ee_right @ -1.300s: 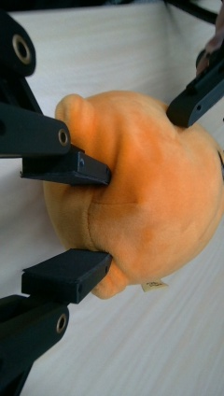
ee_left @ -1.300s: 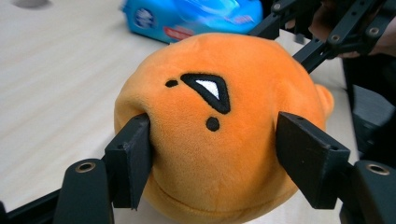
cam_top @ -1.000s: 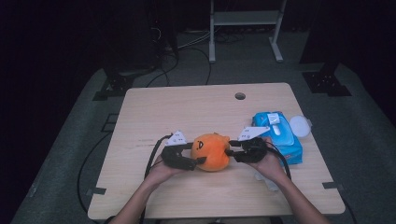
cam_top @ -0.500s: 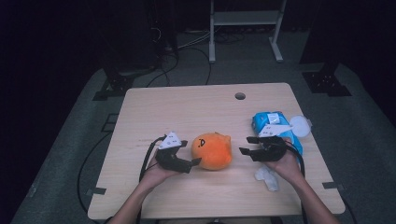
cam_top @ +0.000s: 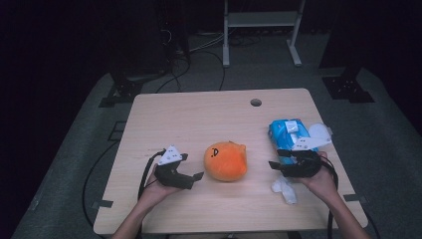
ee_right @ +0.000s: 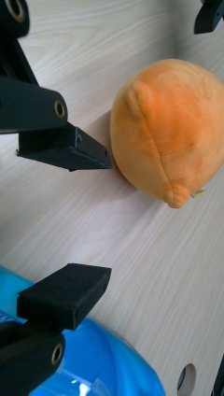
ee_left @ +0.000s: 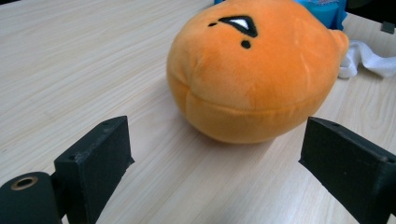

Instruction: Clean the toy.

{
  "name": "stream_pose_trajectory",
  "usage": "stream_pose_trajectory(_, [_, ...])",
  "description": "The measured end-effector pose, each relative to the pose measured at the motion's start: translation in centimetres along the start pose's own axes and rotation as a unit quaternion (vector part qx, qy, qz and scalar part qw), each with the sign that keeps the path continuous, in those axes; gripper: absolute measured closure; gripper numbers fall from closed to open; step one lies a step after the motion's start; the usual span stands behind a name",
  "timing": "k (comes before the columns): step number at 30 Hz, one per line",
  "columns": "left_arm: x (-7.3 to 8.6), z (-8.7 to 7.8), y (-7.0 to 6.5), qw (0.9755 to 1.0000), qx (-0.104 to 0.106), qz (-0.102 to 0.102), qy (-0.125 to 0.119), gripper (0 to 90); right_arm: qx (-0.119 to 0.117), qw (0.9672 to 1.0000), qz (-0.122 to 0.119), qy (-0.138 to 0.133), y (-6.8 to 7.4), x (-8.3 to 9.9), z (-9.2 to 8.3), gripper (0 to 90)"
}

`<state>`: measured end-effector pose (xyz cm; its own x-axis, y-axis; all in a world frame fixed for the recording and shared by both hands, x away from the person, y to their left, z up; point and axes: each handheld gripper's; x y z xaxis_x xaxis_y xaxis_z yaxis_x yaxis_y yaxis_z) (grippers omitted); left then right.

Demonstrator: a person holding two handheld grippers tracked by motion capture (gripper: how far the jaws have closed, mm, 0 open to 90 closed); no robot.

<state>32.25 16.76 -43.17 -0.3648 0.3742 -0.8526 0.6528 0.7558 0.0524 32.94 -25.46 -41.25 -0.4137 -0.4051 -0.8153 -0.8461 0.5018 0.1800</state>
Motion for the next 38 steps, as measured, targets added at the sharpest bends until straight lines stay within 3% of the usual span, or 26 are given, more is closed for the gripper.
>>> stream_pose_trajectory(7, [0.9,-1.2,0.7,0.9999,-0.016,-0.003,0.003,8.3,0.010,0.9999,0.005,-0.001,0.2,1.0,-1.4,39.7])
stream_pose_trajectory(20, [1.7,-1.4,0.8,0.9997,-0.019,-0.009,0.011,8.3,0.022,0.9995,0.021,-0.005,-0.1,2.8,-3.1,39.0])
stream_pose_trajectory(25, [2.5,-1.5,1.0,0.9994,-0.026,-0.015,0.019,7.2,0.022,0.9994,0.026,-0.006,-0.2,3.5,-3.4,38.6])
stream_pose_trajectory(32, [3.2,-1.7,1.2,0.9989,-0.040,-0.019,0.011,7.2,0.024,0.9988,0.037,-0.019,0.0,4.8,-4.2,38.2])
stream_pose_trajectory(38, [3.5,-1.6,0.6,0.9983,-0.056,-0.001,0.017,7.2,0.027,0.9984,0.041,-0.029,0.2,5.8,-4.3,37.1])
Point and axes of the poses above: each handheld gripper's, and its own axes: z roughly forward along the jaws, x roughly out of its underside, y roughly to its left, and after that the axes turned 13 degrees about -x, right-handed
